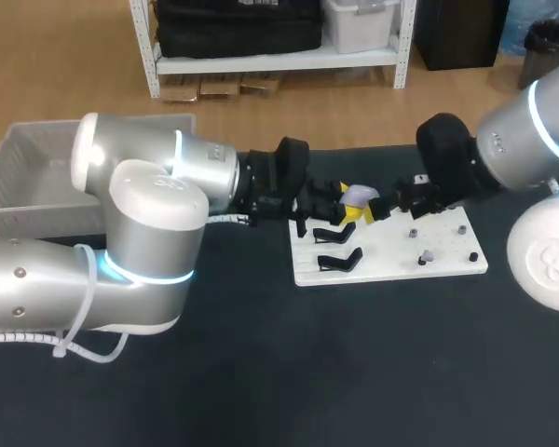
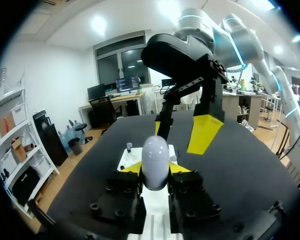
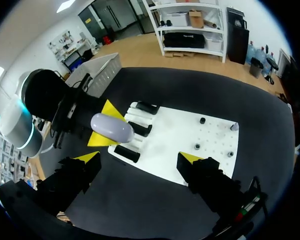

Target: Pick up each earbud case from the left stands, insert the matching earbuds, close the lid, and place the case in the box.

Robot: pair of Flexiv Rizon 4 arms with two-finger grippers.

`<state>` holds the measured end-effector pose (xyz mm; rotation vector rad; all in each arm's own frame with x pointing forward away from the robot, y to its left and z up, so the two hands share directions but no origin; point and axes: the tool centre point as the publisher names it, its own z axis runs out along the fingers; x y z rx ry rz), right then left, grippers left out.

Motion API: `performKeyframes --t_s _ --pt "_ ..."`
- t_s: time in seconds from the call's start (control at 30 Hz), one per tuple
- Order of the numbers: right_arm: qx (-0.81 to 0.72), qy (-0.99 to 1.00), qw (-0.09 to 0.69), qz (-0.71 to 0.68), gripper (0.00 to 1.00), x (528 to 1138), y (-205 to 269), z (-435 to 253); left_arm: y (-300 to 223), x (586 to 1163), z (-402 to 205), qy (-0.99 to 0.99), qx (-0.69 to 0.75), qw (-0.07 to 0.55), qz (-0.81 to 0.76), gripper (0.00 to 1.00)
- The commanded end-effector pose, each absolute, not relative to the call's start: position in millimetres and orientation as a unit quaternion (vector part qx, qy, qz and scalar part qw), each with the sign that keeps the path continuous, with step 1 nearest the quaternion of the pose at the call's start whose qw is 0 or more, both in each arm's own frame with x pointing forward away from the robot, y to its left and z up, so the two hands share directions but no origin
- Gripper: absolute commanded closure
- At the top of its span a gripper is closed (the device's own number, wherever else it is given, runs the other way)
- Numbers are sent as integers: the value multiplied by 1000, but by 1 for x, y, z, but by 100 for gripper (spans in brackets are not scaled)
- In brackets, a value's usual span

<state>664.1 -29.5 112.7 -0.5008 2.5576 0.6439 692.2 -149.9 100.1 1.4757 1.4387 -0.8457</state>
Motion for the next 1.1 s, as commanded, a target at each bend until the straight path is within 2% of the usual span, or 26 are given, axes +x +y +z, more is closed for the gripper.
performKeyframes --t_s 0.03,0.83,1.1 --pt "-183 928 222 235 0 670 -28 113 -149 690 100 580 594 441 -341 100" --pt "-175 930 232 225 0 681 -35 120 -142 680 99 571 590 445 -358 100" --pt "-177 935 261 159 0 687 -63 131 -135 676 97 560 573 445 -401 100"
